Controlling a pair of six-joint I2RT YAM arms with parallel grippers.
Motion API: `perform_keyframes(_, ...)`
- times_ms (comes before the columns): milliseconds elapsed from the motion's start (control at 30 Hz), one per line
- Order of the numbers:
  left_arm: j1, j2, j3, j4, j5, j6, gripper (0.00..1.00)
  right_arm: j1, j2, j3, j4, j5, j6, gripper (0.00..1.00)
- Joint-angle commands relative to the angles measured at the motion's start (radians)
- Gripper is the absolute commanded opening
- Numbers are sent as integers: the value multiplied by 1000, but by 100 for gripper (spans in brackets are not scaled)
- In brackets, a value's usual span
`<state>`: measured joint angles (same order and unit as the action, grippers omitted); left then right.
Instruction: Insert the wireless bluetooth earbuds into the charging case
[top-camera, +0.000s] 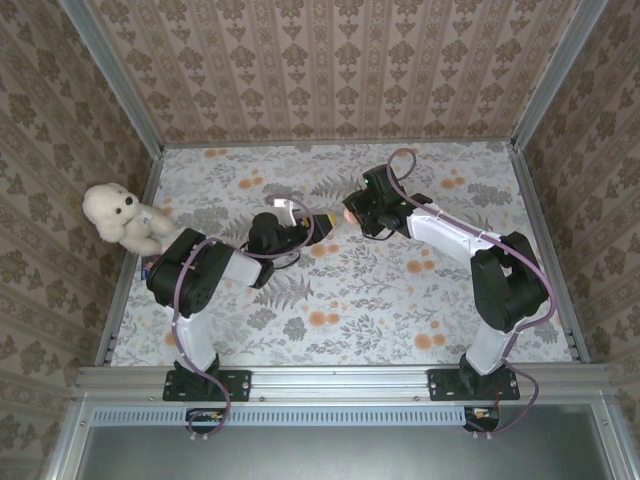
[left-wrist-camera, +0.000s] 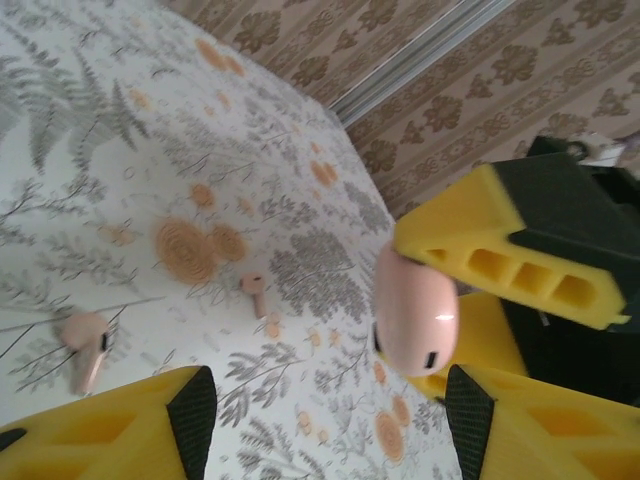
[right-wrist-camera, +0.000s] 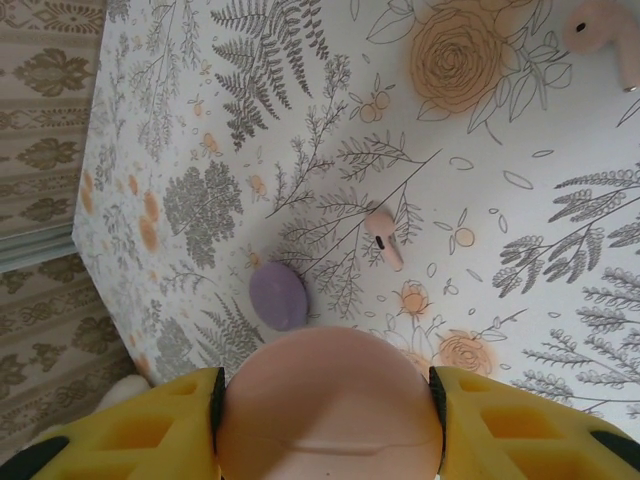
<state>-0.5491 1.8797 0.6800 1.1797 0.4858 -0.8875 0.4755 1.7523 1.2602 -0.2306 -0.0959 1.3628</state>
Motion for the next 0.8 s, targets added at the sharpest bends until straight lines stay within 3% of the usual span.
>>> perform_keyframes(0, -21, 16, 17, 104, -16, -24, 65, -2, 16, 33, 29, -32, 53, 40)
perform_keyframes(533, -79, 110, 127, 103, -46, -39, 60, -3, 28, 27, 49, -51, 67, 40)
perform_keyframes(767, -85, 142, 161, 100, -49, -46, 52, -3, 28, 21, 54, -56, 68, 39)
